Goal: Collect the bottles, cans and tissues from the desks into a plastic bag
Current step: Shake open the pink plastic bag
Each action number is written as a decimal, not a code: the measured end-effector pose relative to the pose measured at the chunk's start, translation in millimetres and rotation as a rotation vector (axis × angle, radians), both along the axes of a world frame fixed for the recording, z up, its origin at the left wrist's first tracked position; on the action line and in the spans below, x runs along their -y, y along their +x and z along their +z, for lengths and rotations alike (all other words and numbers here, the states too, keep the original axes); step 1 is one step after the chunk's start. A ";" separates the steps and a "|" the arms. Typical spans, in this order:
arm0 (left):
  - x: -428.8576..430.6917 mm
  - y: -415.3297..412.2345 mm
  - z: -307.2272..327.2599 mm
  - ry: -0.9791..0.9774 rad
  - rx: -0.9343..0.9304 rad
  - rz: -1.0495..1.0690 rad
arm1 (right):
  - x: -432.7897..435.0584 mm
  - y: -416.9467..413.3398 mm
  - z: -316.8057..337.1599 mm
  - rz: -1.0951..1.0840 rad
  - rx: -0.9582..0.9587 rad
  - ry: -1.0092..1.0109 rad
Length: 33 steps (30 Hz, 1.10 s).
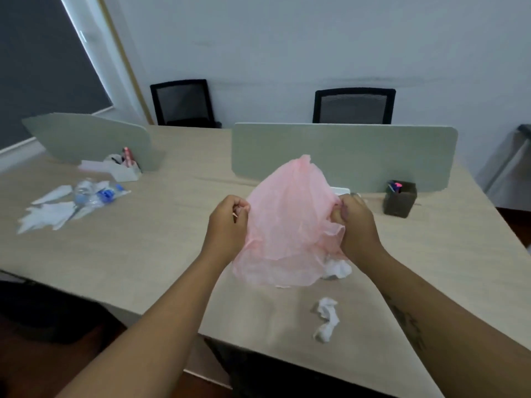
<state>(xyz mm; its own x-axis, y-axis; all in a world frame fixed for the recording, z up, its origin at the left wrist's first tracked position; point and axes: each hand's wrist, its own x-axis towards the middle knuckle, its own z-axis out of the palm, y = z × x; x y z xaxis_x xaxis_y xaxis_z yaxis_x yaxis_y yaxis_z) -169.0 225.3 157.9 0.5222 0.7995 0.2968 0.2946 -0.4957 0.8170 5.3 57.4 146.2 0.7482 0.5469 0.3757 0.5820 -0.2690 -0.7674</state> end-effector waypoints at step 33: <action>-299.0 -153.9 -25.0 -0.113 -0.371 0.073 | -332.6 -160.9 -87.4 0.066 -0.220 -0.187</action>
<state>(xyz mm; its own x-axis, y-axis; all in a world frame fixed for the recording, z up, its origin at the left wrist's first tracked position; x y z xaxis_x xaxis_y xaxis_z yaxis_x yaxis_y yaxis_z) -322.9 524.3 132.9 0.5179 0.8554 0.0066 0.6114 -0.3755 0.6965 -155.6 390.0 58.8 0.7610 0.6415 0.0967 0.4280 -0.3843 -0.8180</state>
